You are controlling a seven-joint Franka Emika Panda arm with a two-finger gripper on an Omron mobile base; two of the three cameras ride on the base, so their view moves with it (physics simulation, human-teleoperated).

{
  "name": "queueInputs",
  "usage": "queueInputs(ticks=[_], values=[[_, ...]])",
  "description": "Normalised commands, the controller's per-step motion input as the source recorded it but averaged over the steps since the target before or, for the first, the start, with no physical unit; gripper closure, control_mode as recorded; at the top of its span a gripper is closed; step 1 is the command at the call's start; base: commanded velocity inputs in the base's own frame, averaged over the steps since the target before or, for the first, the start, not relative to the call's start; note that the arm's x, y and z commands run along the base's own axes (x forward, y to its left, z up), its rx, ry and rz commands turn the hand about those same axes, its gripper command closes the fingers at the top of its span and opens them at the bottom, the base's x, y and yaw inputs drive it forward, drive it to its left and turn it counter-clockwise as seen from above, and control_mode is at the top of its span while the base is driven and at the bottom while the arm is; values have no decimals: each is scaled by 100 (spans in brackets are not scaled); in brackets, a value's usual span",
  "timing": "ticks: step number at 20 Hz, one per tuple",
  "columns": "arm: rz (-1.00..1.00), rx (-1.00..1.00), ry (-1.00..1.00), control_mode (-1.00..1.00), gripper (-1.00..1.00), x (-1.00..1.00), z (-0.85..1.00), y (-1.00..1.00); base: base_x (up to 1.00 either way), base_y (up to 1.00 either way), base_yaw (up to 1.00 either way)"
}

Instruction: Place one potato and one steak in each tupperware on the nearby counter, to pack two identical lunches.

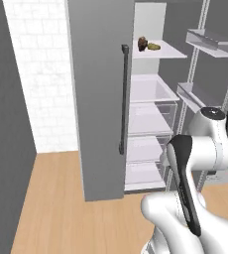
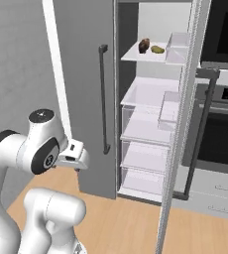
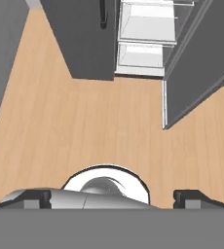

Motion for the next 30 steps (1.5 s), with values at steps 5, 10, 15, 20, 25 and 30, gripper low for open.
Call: queueInputs(ticks=[5, 10, 15, 20, 25, 30], values=[[0, 0, 0, 100, -100, 0, 0, 0, 98, -2, -8], [0, 0, 0, 100, -100, 0, 0, 0, 67, -3, -26], [0, 0, 0, 100, -100, 0, 0, 0, 54, 0, -12], [0, 0, 0, 100, -100, 0, 0, 0, 59, -1, 0], [0, 0, 0, 100, -100, 0, 0, 0, 10, -43, 0], [0, 0, 0, 100, -100, 0, 0, 0, 22, -16, 0]])
